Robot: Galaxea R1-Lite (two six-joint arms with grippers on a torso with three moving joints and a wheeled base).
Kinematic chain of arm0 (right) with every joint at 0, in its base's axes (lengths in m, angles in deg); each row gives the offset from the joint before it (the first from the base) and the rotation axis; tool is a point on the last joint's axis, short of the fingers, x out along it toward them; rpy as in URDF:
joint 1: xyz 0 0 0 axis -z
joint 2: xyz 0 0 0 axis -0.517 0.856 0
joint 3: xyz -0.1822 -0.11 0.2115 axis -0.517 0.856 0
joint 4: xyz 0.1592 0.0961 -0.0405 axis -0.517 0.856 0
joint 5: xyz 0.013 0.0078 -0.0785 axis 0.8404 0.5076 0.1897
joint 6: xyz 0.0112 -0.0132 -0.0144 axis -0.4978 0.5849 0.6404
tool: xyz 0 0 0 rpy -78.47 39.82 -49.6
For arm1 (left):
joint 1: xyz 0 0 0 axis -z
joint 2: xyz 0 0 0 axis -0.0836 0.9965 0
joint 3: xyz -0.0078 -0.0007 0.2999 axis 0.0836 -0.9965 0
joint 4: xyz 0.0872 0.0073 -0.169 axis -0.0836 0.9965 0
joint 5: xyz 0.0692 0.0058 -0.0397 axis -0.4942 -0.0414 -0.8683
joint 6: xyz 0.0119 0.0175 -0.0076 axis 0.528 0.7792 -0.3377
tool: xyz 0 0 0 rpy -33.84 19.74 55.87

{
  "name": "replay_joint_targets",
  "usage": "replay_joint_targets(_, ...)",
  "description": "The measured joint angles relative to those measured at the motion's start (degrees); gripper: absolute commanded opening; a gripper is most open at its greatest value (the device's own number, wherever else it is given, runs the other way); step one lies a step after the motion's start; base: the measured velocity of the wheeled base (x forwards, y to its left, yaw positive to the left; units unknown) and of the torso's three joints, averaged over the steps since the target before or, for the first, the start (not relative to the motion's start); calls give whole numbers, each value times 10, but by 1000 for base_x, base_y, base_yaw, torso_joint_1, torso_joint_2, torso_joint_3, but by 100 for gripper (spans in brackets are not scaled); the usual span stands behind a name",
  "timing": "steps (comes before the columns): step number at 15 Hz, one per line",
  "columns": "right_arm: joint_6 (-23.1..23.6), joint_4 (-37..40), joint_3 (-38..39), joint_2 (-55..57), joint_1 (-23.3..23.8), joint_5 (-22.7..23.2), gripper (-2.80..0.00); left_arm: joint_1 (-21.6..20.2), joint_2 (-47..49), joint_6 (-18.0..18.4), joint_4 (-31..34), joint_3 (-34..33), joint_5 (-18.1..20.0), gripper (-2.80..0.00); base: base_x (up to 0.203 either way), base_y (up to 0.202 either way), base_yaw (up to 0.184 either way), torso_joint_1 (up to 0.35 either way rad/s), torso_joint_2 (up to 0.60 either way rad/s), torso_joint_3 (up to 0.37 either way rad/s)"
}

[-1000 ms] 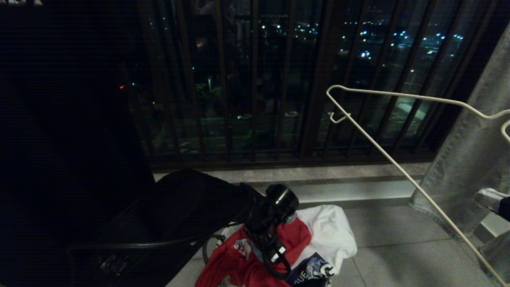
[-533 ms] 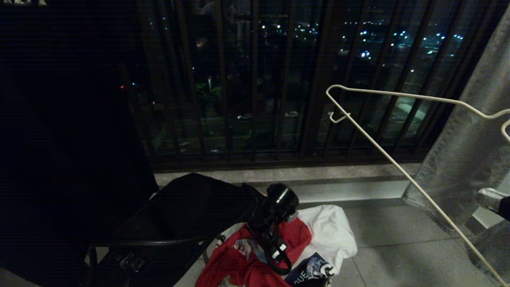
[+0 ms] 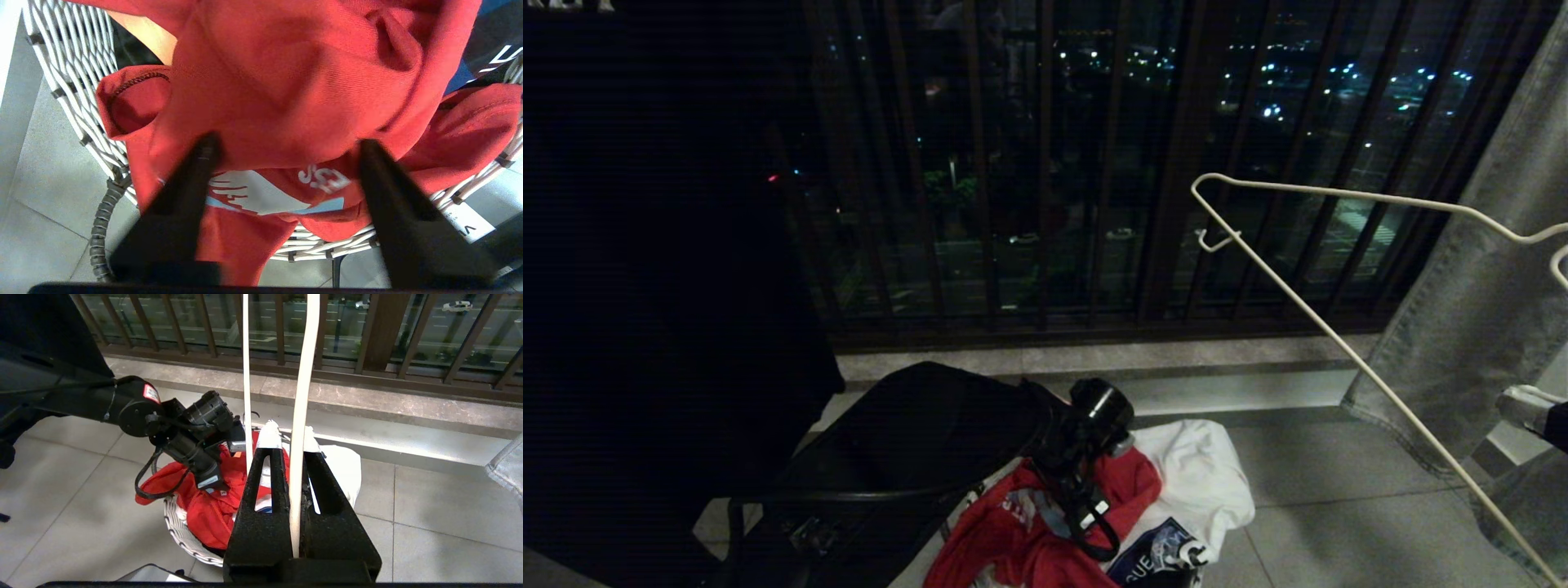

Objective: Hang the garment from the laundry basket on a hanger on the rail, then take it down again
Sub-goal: Pick up clothes from the basket

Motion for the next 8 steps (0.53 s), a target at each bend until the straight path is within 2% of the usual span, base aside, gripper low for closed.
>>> replay_joint_targets(6,-2,0,0,0,0,0,-280,-1,0,-8,3,-5,0,-280,0,0,0,0,0,0)
replay_joint_targets(8,-3,0,-2,0,0,-1,-280,-1,-19,-22,3,-42,-1,-280,0,0,0,0,0,0)
